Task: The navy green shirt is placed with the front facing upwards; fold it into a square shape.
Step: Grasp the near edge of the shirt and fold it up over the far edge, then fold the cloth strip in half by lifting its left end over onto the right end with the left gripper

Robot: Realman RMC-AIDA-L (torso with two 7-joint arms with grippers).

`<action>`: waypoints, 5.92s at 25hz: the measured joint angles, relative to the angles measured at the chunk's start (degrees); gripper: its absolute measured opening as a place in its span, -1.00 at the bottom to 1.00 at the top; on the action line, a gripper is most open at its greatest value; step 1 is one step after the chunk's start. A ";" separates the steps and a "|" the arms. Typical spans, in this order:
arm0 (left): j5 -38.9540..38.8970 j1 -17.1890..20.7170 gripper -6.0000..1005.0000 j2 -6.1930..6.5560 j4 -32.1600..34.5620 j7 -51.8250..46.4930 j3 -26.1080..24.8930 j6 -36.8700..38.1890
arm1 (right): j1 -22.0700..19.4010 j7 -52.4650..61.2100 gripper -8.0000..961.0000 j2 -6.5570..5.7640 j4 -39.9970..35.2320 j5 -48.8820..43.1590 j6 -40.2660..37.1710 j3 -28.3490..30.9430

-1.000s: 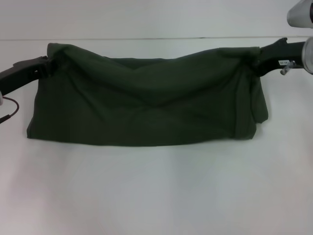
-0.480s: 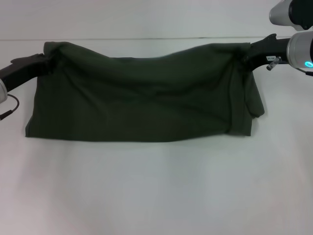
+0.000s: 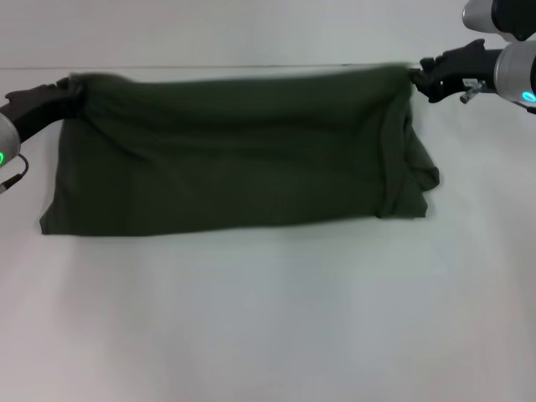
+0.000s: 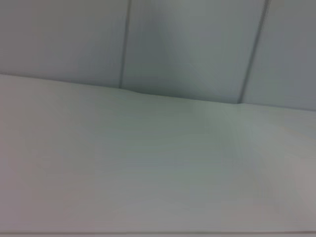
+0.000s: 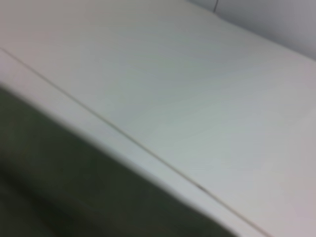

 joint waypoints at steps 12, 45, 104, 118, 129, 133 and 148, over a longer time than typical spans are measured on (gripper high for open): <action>-1.07 -0.11 0.03 0.21 -0.13 1.14 2.92 -2.40 | 2.53 -0.36 0.14 -1.02 4.83 -0.38 3.02 -0.43; -1.44 22.57 0.68 -0.20 5.28 13.93 0.83 34.76 | -26.82 -31.25 0.92 1.81 -11.89 28.98 -42.02 0.20; 1.75 17.36 -0.91 0.01 0.23 16.72 8.22 16.58 | -23.80 -33.09 0.89 1.87 -8.75 29.16 -42.11 -0.07; 1.79 16.30 -0.91 0.07 7.70 5.83 8.26 25.56 | -23.73 -33.18 0.87 1.76 -7.20 29.21 -41.67 2.44; 1.78 15.82 -0.89 0.22 12.67 0.17 8.28 29.44 | -19.12 -36.50 0.73 1.78 0.34 33.24 -34.83 2.58; 1.78 15.40 -0.88 0.31 14.59 -2.63 8.34 31.12 | -14.79 -43.24 0.48 1.83 7.58 38.04 -29.01 2.55; 1.29 10.42 -0.85 1.74 18.35 -14.00 8.43 37.05 | 1.56 -67.07 -0.62 2.93 30.13 53.52 -12.42 1.85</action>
